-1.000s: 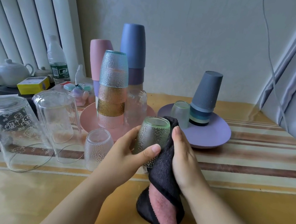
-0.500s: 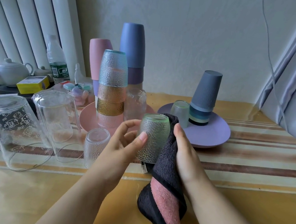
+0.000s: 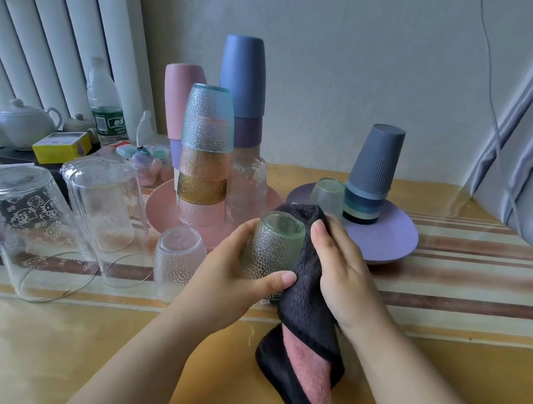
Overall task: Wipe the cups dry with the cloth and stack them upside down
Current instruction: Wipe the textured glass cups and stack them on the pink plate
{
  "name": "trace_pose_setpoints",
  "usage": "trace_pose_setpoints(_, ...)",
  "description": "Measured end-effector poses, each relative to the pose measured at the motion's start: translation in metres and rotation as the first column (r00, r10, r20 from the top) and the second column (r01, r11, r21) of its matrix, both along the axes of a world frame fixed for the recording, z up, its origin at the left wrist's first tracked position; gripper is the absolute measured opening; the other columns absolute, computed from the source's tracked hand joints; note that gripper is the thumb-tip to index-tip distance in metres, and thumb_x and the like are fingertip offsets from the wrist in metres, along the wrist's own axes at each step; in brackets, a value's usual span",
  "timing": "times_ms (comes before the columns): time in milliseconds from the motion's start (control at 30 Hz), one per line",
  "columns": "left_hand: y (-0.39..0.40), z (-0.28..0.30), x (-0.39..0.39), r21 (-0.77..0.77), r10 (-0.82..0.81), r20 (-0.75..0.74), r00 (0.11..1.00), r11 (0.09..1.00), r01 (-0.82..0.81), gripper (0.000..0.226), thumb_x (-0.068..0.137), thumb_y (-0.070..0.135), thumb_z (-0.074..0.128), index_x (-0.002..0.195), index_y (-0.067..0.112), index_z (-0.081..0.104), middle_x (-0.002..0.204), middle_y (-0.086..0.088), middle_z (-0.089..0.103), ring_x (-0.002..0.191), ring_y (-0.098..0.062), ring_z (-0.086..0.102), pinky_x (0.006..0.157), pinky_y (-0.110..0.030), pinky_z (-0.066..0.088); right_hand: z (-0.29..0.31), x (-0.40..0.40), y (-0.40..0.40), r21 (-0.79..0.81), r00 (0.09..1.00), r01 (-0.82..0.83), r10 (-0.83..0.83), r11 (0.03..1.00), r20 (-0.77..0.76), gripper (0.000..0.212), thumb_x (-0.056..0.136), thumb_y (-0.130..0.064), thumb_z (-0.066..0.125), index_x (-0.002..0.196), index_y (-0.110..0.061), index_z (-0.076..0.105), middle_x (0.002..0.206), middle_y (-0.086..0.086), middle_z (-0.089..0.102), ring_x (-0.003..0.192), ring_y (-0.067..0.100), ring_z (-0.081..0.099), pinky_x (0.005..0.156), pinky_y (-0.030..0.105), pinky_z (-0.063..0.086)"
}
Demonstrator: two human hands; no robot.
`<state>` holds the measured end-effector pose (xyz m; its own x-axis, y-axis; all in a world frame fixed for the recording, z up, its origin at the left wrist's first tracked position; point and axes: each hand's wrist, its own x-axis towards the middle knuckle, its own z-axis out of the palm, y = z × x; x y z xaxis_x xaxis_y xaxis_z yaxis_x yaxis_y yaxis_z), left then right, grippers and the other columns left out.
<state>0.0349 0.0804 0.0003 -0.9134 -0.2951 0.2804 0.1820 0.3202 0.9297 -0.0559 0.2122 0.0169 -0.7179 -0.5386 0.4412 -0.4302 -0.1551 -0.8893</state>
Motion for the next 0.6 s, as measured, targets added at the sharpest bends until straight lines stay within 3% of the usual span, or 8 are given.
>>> trace_pose_setpoints(67,-0.0029,-0.001,0.0008,-0.093,0.039,0.025,0.999,0.995,-0.037,0.072,0.062,0.055,0.081,0.125,0.034,0.053,0.113,0.019,0.069,0.107,0.001,0.064,0.093,-0.023,0.048,0.0015,0.0001,0.0012,0.025,0.993,-0.031,0.033,0.999,-0.112,0.023,0.094,-0.03,0.04,0.109,-0.029,0.058,0.117,-0.008,0.06,0.115,0.0,0.052,0.099,0.015,0.035)
trace_pose_setpoints(167,-0.007,0.0003,0.0025,-0.2,0.057,0.074,0.996,0.979,-0.041,0.061,0.059,0.061,0.082,0.11,0.042,0.054,0.101,0.029,0.068,0.094,0.009,0.064,0.083,-0.015,0.047,0.0,-0.0007,0.0029,0.127,0.965,-0.093,0.121,0.988,-0.233,0.03,0.095,-0.033,0.039,0.118,-0.026,0.056,0.126,-0.007,0.057,0.124,0.003,0.048,0.104,0.016,0.033)
trace_pose_setpoints(300,-0.0097,-0.0037,0.0023,-0.169,0.002,0.112,0.994,0.985,0.017,0.076,0.057,0.06,0.078,0.123,0.028,0.055,0.106,0.013,0.071,0.101,-0.004,0.066,0.092,-0.036,0.053,0.0012,0.0005,0.0011,0.245,0.946,-0.146,0.207,0.959,-0.248,0.034,0.094,-0.047,0.038,0.122,-0.033,0.052,0.133,-0.017,0.053,0.133,-0.005,0.033,0.108,0.011,0.024)
trace_pose_setpoints(367,-0.0081,-0.0034,0.0024,-0.14,-0.021,0.103,0.995,0.99,0.035,0.077,0.058,0.057,0.079,0.125,0.027,0.055,0.109,0.012,0.072,0.104,-0.006,0.067,0.095,-0.038,0.052,0.0008,0.0006,-0.0002,0.237,0.961,-0.125,0.177,0.964,-0.214,0.032,0.095,-0.044,0.039,0.122,-0.034,0.053,0.133,-0.019,0.052,0.132,-0.008,0.033,0.108,0.01,0.023)
trace_pose_setpoints(500,-0.0044,-0.0032,0.0006,-0.078,-0.022,0.088,0.996,0.996,0.029,0.063,0.062,0.044,0.084,0.118,0.032,0.057,0.105,0.017,0.072,0.1,-0.001,0.067,0.088,-0.023,0.052,-0.0006,0.0017,-0.001,0.146,0.99,-0.11,0.121,0.983,-0.069,0.037,0.092,-0.037,0.041,0.122,-0.023,0.059,0.125,-0.016,0.06,0.122,-0.005,0.048,0.106,0.02,0.035)
trace_pose_setpoints(600,-0.0026,-0.0011,0.0011,0.012,-0.045,0.059,0.997,0.999,0.045,0.061,0.066,0.032,0.083,0.121,0.027,0.057,0.111,0.012,0.072,0.105,-0.005,0.067,0.09,-0.022,0.051,0.0022,0.0042,0.0002,0.025,0.992,-0.1,0.098,0.995,0.074,0.027,0.091,-0.042,0.046,0.102,-0.027,0.066,0.103,-0.021,0.069,0.103,-0.009,0.058,0.089,0.011,0.042)
